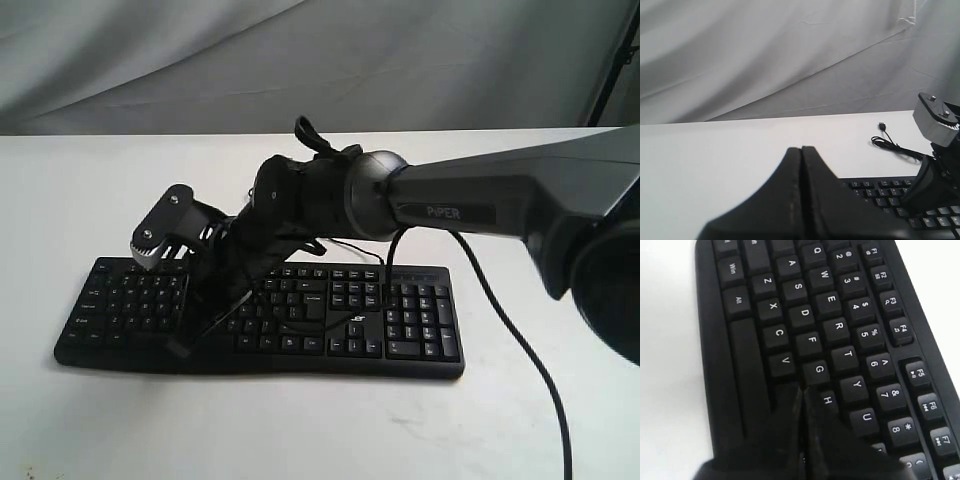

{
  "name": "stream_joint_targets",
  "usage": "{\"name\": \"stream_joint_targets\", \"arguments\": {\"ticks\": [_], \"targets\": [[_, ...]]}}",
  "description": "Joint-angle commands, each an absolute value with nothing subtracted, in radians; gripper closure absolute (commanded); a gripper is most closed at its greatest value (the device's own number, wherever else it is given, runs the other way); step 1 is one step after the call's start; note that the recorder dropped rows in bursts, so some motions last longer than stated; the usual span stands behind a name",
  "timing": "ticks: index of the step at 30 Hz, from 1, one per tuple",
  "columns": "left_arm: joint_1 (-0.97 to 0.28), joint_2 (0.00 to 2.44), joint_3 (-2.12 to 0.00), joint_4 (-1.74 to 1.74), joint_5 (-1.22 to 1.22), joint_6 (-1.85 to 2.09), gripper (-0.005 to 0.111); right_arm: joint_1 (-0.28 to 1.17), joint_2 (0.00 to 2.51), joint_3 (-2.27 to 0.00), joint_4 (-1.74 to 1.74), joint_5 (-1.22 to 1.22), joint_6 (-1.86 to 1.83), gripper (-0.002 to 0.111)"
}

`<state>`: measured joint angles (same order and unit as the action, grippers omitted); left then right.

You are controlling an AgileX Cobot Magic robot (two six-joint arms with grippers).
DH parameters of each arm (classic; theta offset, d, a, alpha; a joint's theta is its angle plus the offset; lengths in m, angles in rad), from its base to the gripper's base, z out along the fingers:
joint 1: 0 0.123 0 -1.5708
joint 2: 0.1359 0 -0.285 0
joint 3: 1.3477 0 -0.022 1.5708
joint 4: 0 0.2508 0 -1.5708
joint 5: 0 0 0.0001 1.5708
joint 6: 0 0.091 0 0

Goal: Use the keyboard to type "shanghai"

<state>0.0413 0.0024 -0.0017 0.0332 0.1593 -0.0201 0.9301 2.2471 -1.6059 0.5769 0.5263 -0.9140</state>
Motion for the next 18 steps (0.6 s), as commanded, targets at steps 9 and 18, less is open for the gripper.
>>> {"name": "stream_joint_targets", "arguments": {"ticks": [9, 18], "targets": [[0.035, 0.000, 0.000, 0.033, 0.153, -0.023, 0.107, 0.932, 2.273, -1.601, 0.563, 0.521, -0.905, 0.108], [0.035, 0.000, 0.000, 0.033, 0.153, -0.023, 0.107, 0.932, 2.275, -1.601, 0.563, 0.513, -0.907, 0.108]]}}
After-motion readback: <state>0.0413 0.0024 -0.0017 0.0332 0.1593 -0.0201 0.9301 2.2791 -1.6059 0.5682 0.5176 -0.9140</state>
